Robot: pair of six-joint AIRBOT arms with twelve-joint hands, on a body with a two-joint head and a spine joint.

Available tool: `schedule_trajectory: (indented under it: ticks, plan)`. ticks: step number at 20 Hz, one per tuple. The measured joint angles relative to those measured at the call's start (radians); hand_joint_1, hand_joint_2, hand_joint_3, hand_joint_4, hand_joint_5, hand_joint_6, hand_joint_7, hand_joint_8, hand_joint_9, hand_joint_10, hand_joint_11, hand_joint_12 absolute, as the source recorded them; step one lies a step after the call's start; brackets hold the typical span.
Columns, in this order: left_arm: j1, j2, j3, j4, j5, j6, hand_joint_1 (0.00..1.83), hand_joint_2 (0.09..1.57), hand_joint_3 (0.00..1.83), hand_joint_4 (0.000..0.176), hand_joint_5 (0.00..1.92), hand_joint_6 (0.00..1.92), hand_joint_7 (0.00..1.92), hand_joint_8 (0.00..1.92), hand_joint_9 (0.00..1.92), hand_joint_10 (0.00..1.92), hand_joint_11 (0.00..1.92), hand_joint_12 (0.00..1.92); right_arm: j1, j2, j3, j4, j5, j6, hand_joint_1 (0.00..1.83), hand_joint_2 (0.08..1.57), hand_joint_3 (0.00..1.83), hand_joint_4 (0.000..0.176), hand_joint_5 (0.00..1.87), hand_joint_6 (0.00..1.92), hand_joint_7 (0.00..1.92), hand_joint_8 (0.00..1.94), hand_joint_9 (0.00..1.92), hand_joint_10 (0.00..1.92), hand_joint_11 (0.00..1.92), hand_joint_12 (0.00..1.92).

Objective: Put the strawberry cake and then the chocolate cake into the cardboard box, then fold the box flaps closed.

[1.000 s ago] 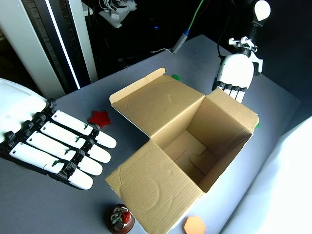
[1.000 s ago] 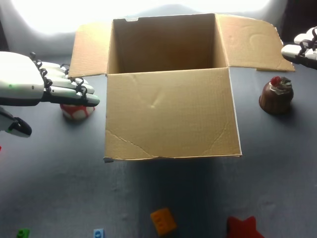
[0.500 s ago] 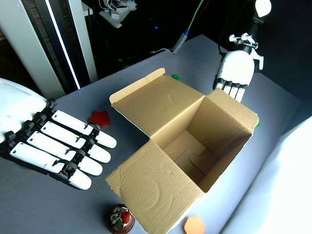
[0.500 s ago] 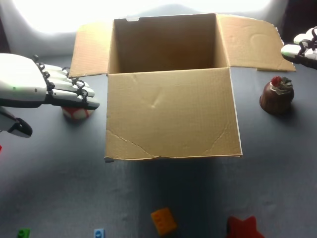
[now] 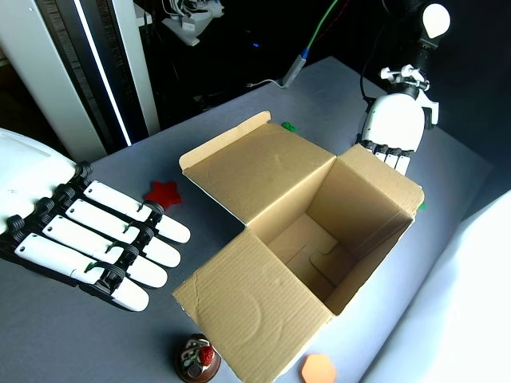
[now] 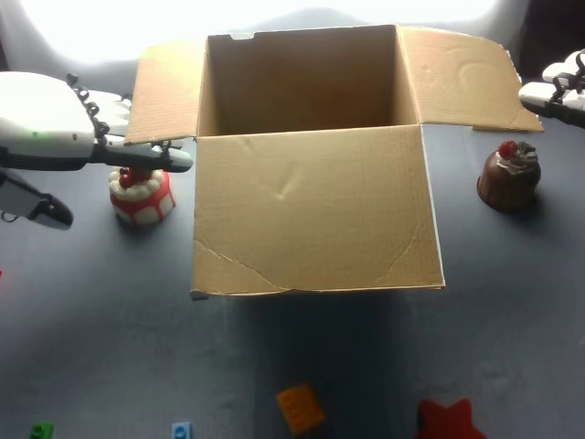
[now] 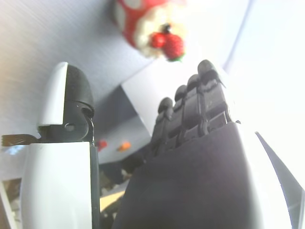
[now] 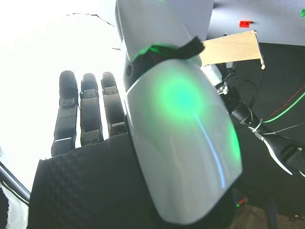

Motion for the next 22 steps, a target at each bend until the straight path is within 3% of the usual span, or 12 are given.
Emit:
schedule_trajectory:
  ticks: [6,8,9,13,14,15,18,20,22]
  plan:
    - [0.015,-0.025,0.045,0.008,0.008,0.003,1.27,1.09,0.0,0.055,0.0,0.0,0.0,0.0,0.0,0.0,0.0,0.34,0.0,0.0,0.0,0.0,0.0,0.0,1.16,1.08,0.0,0.032,0.0,0.0,0.01,0.0,0.07,0.01,0.0,0.38]
    - [0.015,-0.046,0.061,0.004,0.003,0.003,1.3,1.08,0.0,0.047,0.0,0.0,0.0,0.0,0.0,0.0,0.0,0.3,0.0,0.0,0.0,-0.001,0.001,0.0,1.16,1.08,0.01,0.026,0.0,0.0,0.0,0.0,0.05,0.01,0.0,0.24]
    - [0.015,-0.059,0.075,0.003,0.006,0.004,1.29,1.08,0.0,0.048,0.01,0.0,0.0,0.0,0.0,0.0,0.0,0.3,0.0,0.0,0.0,0.0,0.0,0.0,1.18,1.07,0.0,0.028,0.0,0.0,0.02,0.0,0.06,0.02,0.0,0.27]
    - [0.016,-0.105,0.139,0.005,0.009,0.005,1.28,1.08,0.0,0.059,0.0,0.0,0.0,0.0,0.0,0.0,0.0,0.33,0.0,0.0,0.0,-0.001,0.0,0.0,1.17,1.09,0.01,0.025,0.0,0.0,0.02,0.0,0.04,0.0,0.0,0.01]
    - [0.016,-0.12,0.159,0.006,0.011,0.005,1.29,1.08,0.0,0.059,0.0,0.0,0.0,0.0,0.0,0.0,0.0,0.32,0.0,0.0,0.0,0.0,0.0,0.0,1.17,1.09,0.01,0.022,0.0,0.0,0.02,0.0,0.05,0.0,0.03,0.02]
    - [0.016,-0.126,0.168,0.006,0.012,0.005,1.3,1.08,0.0,0.059,0.02,0.01,0.0,0.0,0.0,0.0,0.0,0.31,0.0,0.0,0.0,0.0,0.0,0.0,1.18,1.08,0.0,0.023,0.0,0.0,0.02,0.0,0.06,0.0,0.0,0.25]
    - [0.015,-0.142,0.171,0.01,0.014,0.004,1.29,1.08,0.0,0.062,0.01,0.0,0.0,0.0,0.0,0.0,0.0,0.31,0.0,0.0,0.0,-0.001,0.0,0.0,1.18,1.08,0.0,0.021,0.0,0.0,0.02,0.0,0.08,0.01,0.0,0.3]
    - [0.015,-0.158,0.183,0.027,0.013,0.005,1.28,1.1,0.0,0.065,0.01,0.0,0.0,0.0,0.0,0.0,0.0,0.26,0.0,0.0,0.0,0.0,0.0,0.0,1.17,1.09,0.01,0.019,0.0,0.0,0.01,0.0,0.06,0.0,0.0,0.19]
    - [0.015,-0.171,0.195,0.028,0.019,0.005,1.28,1.09,0.0,0.061,0.01,0.0,0.0,0.0,0.0,0.0,0.0,0.29,0.0,0.0,0.0,-0.001,0.0,0.0,1.18,1.08,0.0,0.023,0.0,0.0,0.01,0.0,0.08,0.01,0.0,0.33]
